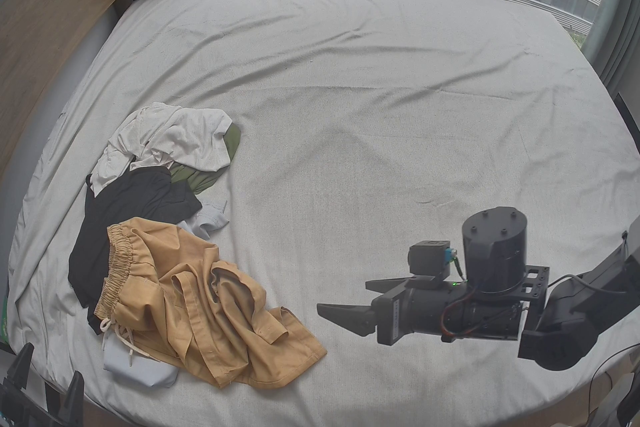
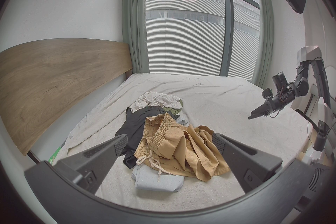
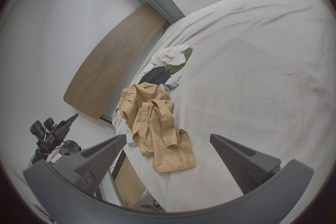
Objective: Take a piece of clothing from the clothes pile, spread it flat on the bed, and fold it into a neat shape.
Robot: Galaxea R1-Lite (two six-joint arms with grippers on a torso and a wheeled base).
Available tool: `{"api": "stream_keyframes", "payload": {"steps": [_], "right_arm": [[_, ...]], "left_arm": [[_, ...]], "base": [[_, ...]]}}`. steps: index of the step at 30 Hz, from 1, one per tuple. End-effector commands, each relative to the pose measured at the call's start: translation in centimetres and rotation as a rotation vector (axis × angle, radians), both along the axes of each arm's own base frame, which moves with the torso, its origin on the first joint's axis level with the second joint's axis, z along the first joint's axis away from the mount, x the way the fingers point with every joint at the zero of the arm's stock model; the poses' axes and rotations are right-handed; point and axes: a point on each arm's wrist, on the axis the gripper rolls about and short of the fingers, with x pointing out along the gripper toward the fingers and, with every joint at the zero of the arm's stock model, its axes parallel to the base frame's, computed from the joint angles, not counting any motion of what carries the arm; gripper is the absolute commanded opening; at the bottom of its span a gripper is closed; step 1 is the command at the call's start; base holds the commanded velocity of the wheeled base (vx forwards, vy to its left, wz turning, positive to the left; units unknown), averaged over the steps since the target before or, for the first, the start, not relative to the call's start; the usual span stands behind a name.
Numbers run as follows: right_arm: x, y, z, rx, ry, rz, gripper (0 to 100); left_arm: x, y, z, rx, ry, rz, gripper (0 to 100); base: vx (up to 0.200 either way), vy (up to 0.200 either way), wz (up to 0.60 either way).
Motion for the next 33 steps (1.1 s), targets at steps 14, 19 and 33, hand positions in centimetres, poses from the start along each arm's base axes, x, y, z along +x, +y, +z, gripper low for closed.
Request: {"api": "stream_keyframes", "payload": {"steps": [14, 19, 33], "right_arm": [[0.7, 5.1, -6.5, -0.075, 0.149, 0.052, 100], [0.9, 5.8, -8.2, -0.105, 0.177, 0.056, 100], [1.9, 6.9, -11.2, -0.112, 0.197, 0.023, 100]], "left_arm": [[0.0, 0.0, -0.5, -0.002, 0.002, 0.0, 100], [0.0, 0.0, -0.5, -0.002, 0.002, 0.0, 100], [0.0, 0.0, -0.5, -0.002, 0.002, 0.0, 100]], "base": [[0.0, 0.0, 0.0], [0.0, 0.0, 0.0], [0.0, 0.0, 0.0]]}}
